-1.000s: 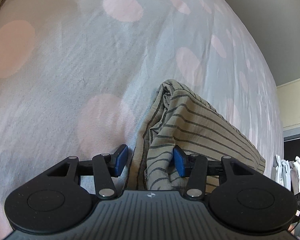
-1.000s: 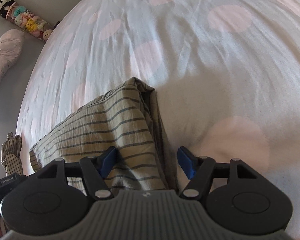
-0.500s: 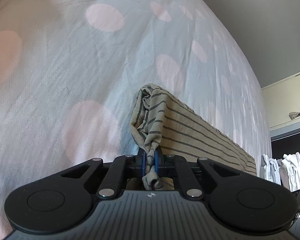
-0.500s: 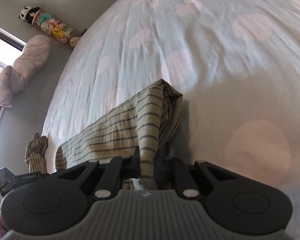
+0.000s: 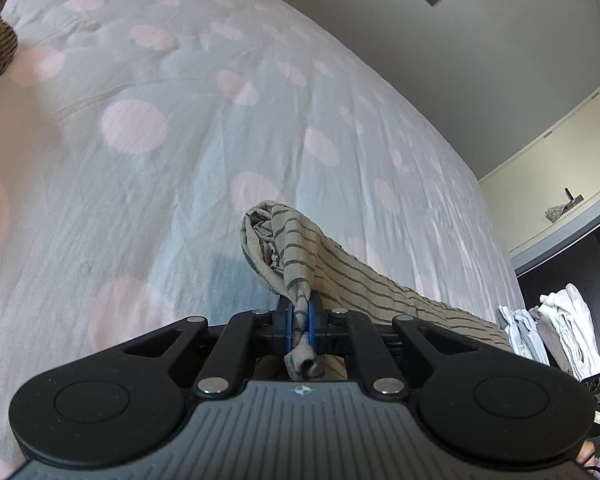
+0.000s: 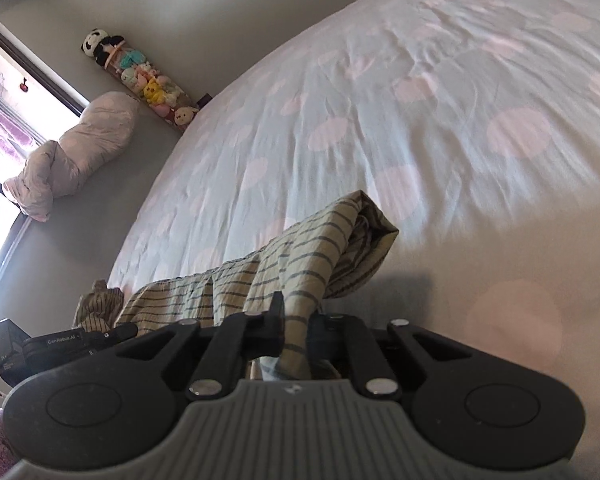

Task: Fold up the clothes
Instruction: 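Lift the folded shirt with both tools and carry it toward the clothes stack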

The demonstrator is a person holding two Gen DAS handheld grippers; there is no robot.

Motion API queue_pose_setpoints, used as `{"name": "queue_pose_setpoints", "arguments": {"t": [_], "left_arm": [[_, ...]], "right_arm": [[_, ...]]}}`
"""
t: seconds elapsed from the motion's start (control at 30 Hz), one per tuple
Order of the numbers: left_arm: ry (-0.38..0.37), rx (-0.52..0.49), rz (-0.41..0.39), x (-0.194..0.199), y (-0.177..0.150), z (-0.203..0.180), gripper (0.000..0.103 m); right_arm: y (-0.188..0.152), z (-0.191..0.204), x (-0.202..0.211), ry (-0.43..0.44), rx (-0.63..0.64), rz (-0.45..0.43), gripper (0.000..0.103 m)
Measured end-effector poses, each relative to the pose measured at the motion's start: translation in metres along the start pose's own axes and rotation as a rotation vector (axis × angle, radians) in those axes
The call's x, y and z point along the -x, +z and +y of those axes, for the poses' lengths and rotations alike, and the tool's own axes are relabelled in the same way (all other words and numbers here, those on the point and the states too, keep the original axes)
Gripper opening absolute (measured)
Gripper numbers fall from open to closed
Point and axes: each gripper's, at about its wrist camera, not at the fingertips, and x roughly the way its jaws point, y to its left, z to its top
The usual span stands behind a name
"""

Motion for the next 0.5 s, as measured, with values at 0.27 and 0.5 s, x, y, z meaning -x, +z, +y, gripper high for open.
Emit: {"name": "queue_pose_setpoints", "arguments": {"t": [0.27,0.5], "left_arm": [[-0.094,-0.143,-0.019,0.008,0.043,-0.079,0.005],[-0.235,-0.323,0.020,-0.014,0.078,-0.210,0.005]], "right_arm": [[0.019,0.014,0.076,-0.023,-0.069,-0.168,0.009],[0.038,0.005,0.184,-0.090,-0.121,-0.376,0.009]]}}
